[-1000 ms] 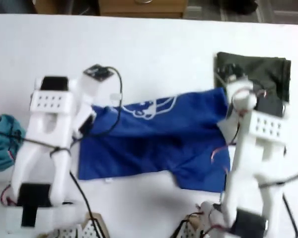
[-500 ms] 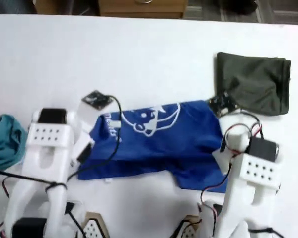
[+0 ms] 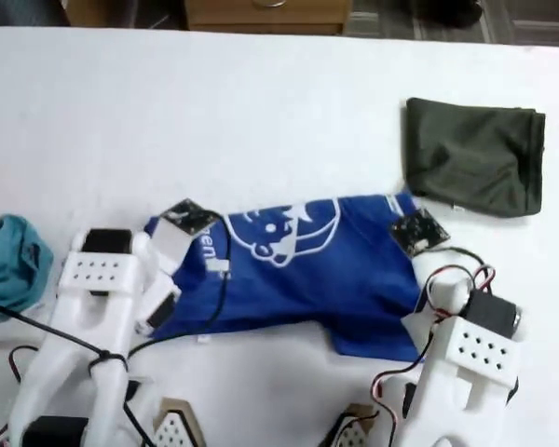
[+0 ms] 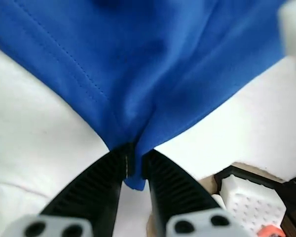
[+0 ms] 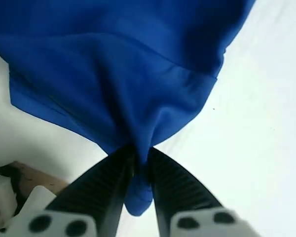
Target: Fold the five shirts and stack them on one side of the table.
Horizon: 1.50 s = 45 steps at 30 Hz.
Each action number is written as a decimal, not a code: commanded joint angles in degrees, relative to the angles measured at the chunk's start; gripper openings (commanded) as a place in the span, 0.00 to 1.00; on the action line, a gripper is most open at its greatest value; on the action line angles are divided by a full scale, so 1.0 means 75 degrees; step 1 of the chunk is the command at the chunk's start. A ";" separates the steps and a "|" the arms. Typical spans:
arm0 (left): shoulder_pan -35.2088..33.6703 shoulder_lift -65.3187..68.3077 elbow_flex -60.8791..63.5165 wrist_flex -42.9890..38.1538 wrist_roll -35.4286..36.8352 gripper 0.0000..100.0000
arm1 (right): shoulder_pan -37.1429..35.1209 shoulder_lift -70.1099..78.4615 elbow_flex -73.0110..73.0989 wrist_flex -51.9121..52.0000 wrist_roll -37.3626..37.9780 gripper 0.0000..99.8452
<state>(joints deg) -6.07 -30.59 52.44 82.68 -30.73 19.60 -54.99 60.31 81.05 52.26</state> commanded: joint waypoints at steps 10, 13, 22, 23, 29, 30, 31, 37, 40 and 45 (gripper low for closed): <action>0.0082 -0.0199 0.0287 -0.0047 -0.0996 0.03 | 0.0053 -0.0182 0.0340 -0.0240 0.0117 0.02; 0.0047 -0.0199 0.0299 -0.0047 -0.1055 0.03 | 0.0053 -0.0193 0.0305 -0.0205 0.0117 0.05; 0.0023 -0.0258 0.0170 -0.0211 -0.1102 0.17 | 0.0041 -0.0217 -0.0023 -0.0147 0.0059 0.22; 0.0023 -0.0258 0.0018 -0.0164 -0.1067 0.20 | 0.0041 -0.0217 -0.0188 -0.0147 0.0059 0.22; -0.0457 -0.0258 -0.1928 0.0363 -0.1090 0.21 | 0.0041 -0.0193 -0.1336 -0.0088 0.0023 0.22; -0.0621 -0.0223 -0.2350 0.0363 -0.1043 0.21 | 0.0029 -0.0147 -0.1547 -0.0135 -0.0105 0.22; -0.0750 -0.0199 -0.2667 0.0328 -0.1032 0.21 | -0.0029 -0.0135 -0.1676 -0.0299 -0.0363 0.21; -0.0797 0.0586 -0.3136 -0.0867 0.0105 0.05 | -0.1834 0.0334 -0.1782 -0.1483 -0.2110 0.05; -0.0656 0.1758 -0.3300 -0.1418 0.0258 0.03 | -0.2714 0.1448 -0.1864 -0.2139 -0.2766 0.01; -0.0234 0.3575 -0.4062 -0.1711 0.0762 0.03 | -0.3089 0.3874 -0.2825 -0.3182 -0.3305 0.02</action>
<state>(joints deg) -10.37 -9.23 26.68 71.25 -27.03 -2.02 -35.38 45.19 60.75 29.14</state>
